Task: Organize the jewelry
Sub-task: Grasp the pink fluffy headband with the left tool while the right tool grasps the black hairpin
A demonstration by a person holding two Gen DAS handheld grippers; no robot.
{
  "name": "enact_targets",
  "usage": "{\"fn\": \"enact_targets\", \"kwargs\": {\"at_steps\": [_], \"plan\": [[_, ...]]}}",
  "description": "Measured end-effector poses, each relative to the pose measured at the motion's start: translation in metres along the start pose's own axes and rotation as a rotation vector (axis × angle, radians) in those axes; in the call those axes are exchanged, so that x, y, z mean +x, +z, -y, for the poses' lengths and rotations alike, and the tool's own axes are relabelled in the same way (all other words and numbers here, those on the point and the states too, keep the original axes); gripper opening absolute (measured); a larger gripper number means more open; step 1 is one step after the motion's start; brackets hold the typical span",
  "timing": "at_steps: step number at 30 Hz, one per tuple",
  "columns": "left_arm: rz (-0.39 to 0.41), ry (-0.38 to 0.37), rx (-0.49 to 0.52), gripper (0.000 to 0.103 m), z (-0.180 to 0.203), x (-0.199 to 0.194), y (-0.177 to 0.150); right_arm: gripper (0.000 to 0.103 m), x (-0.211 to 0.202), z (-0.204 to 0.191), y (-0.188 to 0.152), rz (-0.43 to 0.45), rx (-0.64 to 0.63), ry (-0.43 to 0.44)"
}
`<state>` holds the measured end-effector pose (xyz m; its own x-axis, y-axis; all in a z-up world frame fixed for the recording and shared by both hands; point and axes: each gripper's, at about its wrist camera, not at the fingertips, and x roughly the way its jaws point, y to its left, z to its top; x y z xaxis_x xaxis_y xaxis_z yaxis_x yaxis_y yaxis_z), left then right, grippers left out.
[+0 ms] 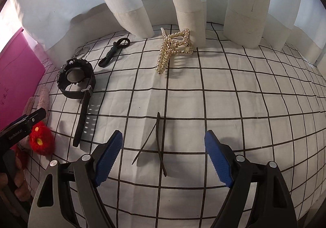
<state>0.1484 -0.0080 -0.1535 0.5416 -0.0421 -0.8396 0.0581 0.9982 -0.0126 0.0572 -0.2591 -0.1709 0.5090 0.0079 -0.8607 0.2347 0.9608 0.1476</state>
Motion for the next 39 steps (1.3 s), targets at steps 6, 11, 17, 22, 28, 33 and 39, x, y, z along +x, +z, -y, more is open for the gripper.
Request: {"fn": "enact_targets", "kwargs": {"at_steps": [6, 11, 17, 22, 28, 33, 39], "plan": [[-0.025, 0.005, 0.023, 0.094, -0.001, 0.013, 0.0, 0.079, 0.01, -0.007, -0.004, 0.005, -0.038, -0.045], [-0.037, -0.002, 0.042, 0.094, 0.004, 0.022, -0.003, 0.078, 0.013, -0.013, -0.009, 0.022, -0.078, -0.081], [-0.018, 0.006, 0.034, 0.096, 0.009, 0.026, -0.006, 0.078, 0.008, -0.012, -0.014, 0.04, -0.081, -0.081], [-0.001, -0.001, 0.034, 0.088, 0.011, 0.017, -0.016, 0.068, 0.004, -0.015, -0.019, 0.054, -0.099, -0.069], [0.011, -0.023, 0.059, 0.059, 0.02, 0.003, -0.027, 0.052, -0.002, -0.021, -0.025, 0.069, -0.129, -0.049], [0.008, -0.035, 0.066, 0.034, 0.024, -0.003, -0.029, 0.021, -0.003, -0.021, -0.022, 0.071, -0.133, -0.013], [0.014, -0.044, 0.041, 0.022, 0.024, -0.01, -0.025, 0.016, -0.004, -0.015, -0.017, 0.065, -0.125, 0.038]]}}
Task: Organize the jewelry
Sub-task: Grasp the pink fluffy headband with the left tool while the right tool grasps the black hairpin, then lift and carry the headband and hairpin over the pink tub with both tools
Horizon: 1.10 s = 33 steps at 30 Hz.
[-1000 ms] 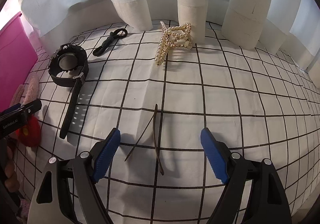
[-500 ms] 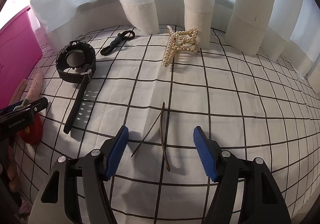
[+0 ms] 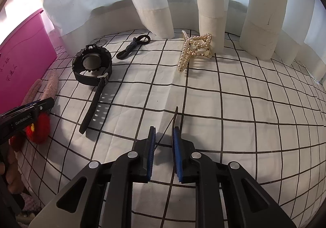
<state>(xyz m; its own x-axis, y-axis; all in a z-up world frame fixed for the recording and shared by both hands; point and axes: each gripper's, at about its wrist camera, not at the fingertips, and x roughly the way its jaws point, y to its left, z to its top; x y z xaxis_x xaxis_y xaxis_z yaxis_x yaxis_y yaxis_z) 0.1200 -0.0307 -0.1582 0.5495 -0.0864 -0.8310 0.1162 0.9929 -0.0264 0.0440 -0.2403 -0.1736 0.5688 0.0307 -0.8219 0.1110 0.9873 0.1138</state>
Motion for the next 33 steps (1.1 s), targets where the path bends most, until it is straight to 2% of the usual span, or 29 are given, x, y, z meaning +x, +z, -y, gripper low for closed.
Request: {"fn": "enact_targets", "kwargs": {"at_steps": [10, 24, 33], "plan": [[0.023, -0.025, -0.029, 0.012, 0.001, -0.013, -0.006, 0.016, -0.013, 0.01, 0.003, 0.022, 0.005, 0.026], [0.129, -0.071, -0.07, 0.011, 0.006, -0.065, -0.002, 0.016, -0.037, 0.01, 0.008, 0.058, -0.02, 0.051], [0.198, -0.072, -0.1, 0.011, 0.008, -0.108, 0.002, 0.016, -0.065, 0.005, 0.02, 0.11, -0.064, 0.085]]}}
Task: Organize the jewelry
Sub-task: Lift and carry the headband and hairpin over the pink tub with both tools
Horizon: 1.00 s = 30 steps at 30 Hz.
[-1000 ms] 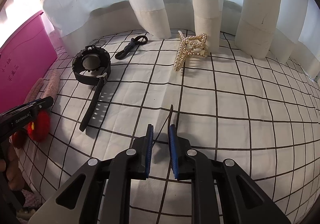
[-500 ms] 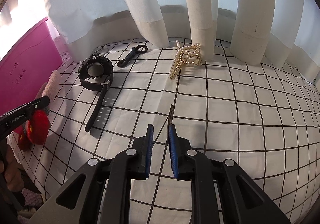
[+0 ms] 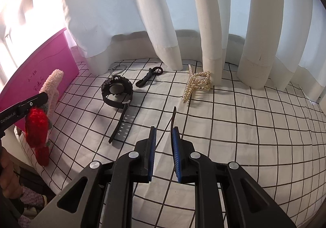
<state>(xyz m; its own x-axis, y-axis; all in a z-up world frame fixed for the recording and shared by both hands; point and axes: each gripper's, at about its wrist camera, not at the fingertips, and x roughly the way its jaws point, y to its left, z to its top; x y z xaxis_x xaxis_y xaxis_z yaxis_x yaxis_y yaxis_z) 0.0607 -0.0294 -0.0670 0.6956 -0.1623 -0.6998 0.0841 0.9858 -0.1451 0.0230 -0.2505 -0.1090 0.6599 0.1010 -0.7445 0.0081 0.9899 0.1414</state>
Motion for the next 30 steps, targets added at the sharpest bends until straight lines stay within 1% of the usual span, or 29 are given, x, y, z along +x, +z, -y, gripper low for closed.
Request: {"fn": "enact_targets", "kwargs": {"at_steps": [9, 15, 20, 26, 30], "plan": [[0.102, -0.006, -0.052, 0.011, 0.01, -0.063, 0.016, 0.016, -0.039, -0.012, 0.024, 0.076, -0.063, 0.056], [0.188, 0.033, -0.078, 0.011, 0.013, -0.105, 0.029, 0.016, -0.057, -0.024, 0.046, 0.132, -0.116, 0.117], [0.281, 0.071, -0.099, 0.011, 0.011, -0.144, 0.047, 0.016, -0.069, -0.042, 0.069, 0.182, -0.166, 0.189], [0.376, 0.124, -0.132, 0.011, -0.009, -0.182, 0.071, 0.016, -0.078, -0.08, 0.101, 0.243, -0.232, 0.277], [0.399, 0.168, -0.15, 0.011, -0.035, -0.193, 0.083, 0.016, -0.079, -0.115, 0.126, 0.273, -0.251, 0.342]]}}
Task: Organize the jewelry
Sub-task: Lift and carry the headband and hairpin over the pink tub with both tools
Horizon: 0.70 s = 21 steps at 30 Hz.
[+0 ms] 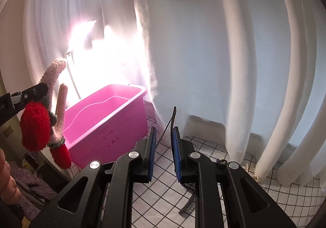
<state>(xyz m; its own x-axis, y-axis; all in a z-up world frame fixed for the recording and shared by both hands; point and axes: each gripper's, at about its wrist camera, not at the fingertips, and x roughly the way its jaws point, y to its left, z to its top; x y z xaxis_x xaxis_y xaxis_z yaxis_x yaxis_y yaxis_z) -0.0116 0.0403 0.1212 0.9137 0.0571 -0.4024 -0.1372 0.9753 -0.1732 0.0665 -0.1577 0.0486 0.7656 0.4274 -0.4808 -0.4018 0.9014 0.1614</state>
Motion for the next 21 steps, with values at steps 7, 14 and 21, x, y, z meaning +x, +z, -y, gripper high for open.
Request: {"fn": "enact_targets", "kwargs": {"at_steps": [7, 14, 21], "plan": [[0.012, 0.101, -0.009, 0.011, -0.057, 0.016, 0.025, 0.016, 0.041, -0.058, 0.046, 0.029, -0.052, 0.13], [-0.019, 0.148, -0.029, 0.011, -0.105, 0.047, 0.031, 0.016, 0.102, -0.114, 0.076, -0.016, -0.106, 0.221], [-0.112, 0.136, -0.037, 0.011, -0.134, 0.092, 0.021, 0.016, 0.167, -0.148, 0.087, -0.127, -0.154, 0.271]]}}
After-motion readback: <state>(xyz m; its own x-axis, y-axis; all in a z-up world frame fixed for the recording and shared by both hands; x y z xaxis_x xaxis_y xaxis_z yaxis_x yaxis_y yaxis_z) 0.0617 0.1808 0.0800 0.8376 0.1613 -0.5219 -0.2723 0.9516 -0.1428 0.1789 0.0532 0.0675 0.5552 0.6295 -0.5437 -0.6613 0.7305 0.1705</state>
